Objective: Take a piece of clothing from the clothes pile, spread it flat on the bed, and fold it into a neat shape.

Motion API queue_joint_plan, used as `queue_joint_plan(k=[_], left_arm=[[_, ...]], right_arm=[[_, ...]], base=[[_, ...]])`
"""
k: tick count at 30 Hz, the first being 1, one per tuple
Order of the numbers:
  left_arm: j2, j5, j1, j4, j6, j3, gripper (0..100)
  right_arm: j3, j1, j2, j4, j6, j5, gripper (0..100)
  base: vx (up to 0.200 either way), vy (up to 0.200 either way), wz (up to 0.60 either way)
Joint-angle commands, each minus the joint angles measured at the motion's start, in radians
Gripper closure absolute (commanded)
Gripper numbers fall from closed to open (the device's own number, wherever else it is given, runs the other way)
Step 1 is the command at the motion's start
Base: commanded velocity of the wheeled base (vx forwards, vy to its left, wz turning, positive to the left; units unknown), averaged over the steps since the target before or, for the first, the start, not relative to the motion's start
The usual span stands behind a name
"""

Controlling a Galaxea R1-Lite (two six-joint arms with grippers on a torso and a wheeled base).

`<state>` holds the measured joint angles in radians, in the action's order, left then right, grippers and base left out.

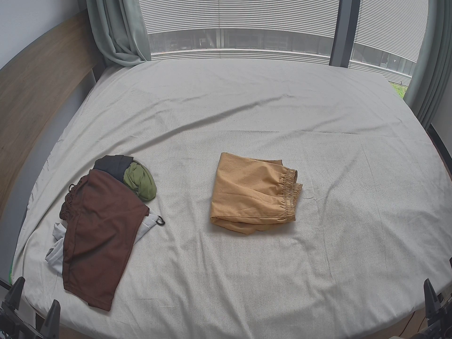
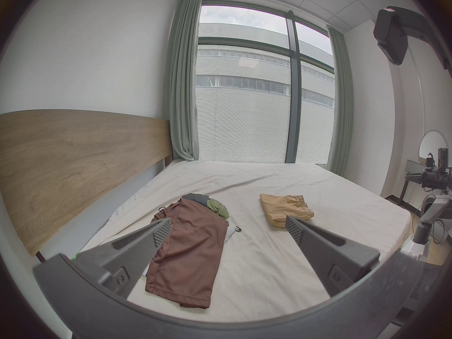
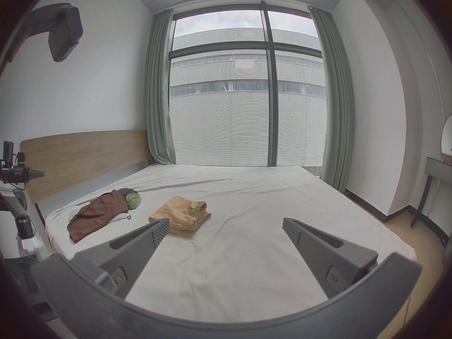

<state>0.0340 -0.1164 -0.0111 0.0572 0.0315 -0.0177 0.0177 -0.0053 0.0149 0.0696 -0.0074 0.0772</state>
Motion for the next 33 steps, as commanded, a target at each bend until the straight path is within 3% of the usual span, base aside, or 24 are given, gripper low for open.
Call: queue_joint_plan(k=[1, 4, 6, 7, 10, 14, 17, 21, 23, 24, 28, 30, 31, 33], left_arm=[[-0.031, -0.006, 0.010, 0.003, -0.002, 0.018, 0], [-0.031, 0.018, 0.010, 0.001, 0.002, 0.018, 0], [-0.031, 0.084, 0.008, -0.013, -0.025, 0.018, 0], [-0.031, 0.176, 0.005, -0.065, -0.033, 0.018, 0], [-0.031, 0.142, 0.005, -0.053, -0.036, 0.018, 0], [-0.033, 0.144, 0.008, -0.056, -0.035, 0.018, 0], [-0.033, 0.144, 0.008, -0.057, -0.035, 0.018, 0], [-0.033, 0.144, 0.008, -0.056, -0.036, 0.018, 0], [-0.033, 0.144, 0.008, -0.057, -0.035, 0.018, 0], [-0.033, 0.144, 0.008, -0.057, -0.038, 0.018, 0], [-0.033, 0.144, 0.008, -0.057, -0.041, 0.018, 0], [-0.033, 0.142, 0.008, -0.057, -0.039, 0.018, 0], [-0.033, 0.142, 0.008, -0.057, -0.039, 0.018, 0], [-0.033, 0.144, 0.008, -0.056, -0.035, 0.018, 0]], right_arm=[[-0.013, 0.004, -0.015, -0.017, 0.119, -0.063, 0], [-0.013, 0.002, -0.015, -0.014, 0.129, -0.054, 0], [-0.015, 0.001, -0.015, -0.007, 0.122, -0.056, 0], [-0.015, -0.001, -0.015, -0.004, 0.104, -0.054, 0], [-0.016, 0.001, -0.015, -0.004, 0.030, -0.053, 0], [-0.007, 0.001, -0.015, -0.036, 0.018, -0.126, 0], [0.007, 0.002, -0.015, -0.065, -0.078, -0.017, 0], [0.001, 0.002, -0.015, -0.051, -0.043, -0.050, 0], [-0.005, 0.002, -0.015, -0.031, -0.029, -0.034, 0], [-0.016, 0.001, -0.015, 0.003, 0.012, 0.004, 0], [-0.015, -0.001, -0.015, -0.014, 0.012, 0.010, 0], [-0.015, 0.002, -0.015, -0.028, -0.011, -0.028, 0], [-0.015, 0.002, -0.015, -0.071, -0.017, -0.096, 0], [-0.015, 0.002, -0.015, -0.073, -0.002, -0.102, 0]], base=[[0.000, 0.000, 0.00], [0.000, 0.000, 0.00], [0.000, 0.000, 0.00], [0.000, 0.000, 0.00], [0.000, 0.000, 0.00], [0.000, 0.000, 0.00], [0.000, 0.000, 0.00], [0.000, 0.000, 0.00], [0.000, 0.000, 0.00], [0.000, 0.000, 0.00], [0.000, 0.000, 0.00], [0.000, 0.000, 0.00], [0.000, 0.000, 0.00], [0.000, 0.000, 0.00]])
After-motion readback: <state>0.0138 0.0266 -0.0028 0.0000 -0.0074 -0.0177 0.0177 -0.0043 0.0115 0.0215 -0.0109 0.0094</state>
